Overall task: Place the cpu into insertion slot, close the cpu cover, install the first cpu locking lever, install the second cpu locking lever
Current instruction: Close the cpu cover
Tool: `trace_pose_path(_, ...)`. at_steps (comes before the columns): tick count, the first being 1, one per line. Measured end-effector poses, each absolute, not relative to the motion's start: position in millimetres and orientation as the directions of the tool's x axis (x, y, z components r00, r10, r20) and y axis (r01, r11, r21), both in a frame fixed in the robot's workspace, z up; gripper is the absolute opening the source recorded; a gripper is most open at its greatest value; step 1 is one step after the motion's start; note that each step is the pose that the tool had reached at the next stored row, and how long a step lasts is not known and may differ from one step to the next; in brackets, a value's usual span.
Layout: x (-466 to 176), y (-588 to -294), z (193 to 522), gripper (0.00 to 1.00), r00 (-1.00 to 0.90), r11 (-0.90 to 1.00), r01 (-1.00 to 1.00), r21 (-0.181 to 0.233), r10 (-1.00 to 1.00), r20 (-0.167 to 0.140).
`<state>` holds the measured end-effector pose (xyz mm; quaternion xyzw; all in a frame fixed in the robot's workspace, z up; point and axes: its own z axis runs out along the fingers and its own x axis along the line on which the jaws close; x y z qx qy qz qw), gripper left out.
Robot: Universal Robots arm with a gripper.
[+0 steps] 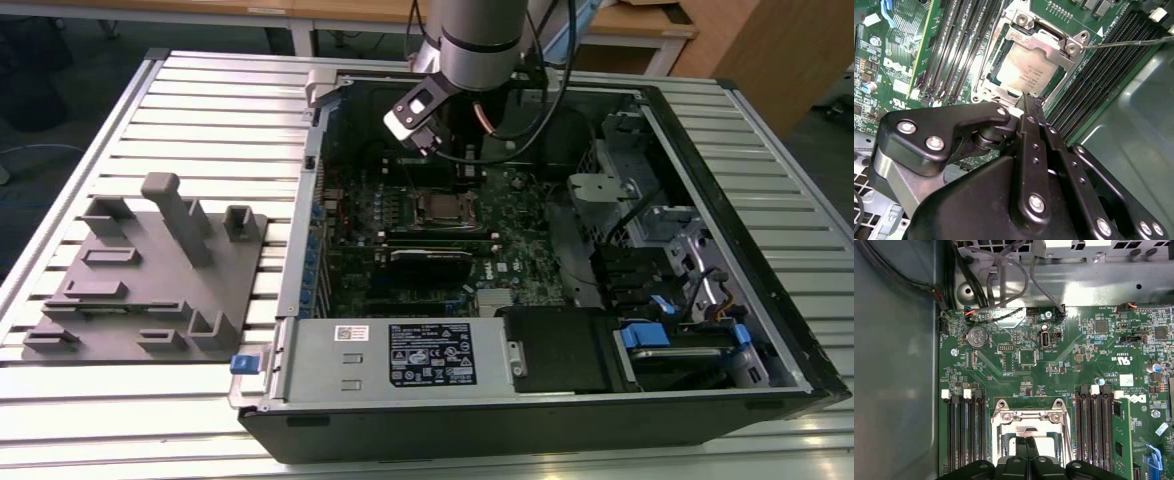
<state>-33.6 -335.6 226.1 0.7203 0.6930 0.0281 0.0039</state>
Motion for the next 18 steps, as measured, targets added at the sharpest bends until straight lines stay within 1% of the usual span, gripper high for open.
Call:
trace_pose_path(11,-33.6,-335.6,225.7,0.1,-0.104,0.102,0.994,0.044,0.994,0.035)
trace_pose_path(18,-33.6,-335.6,225.7,0.1,-0.113,0.112,0.993,0.044,0.993,0.035)
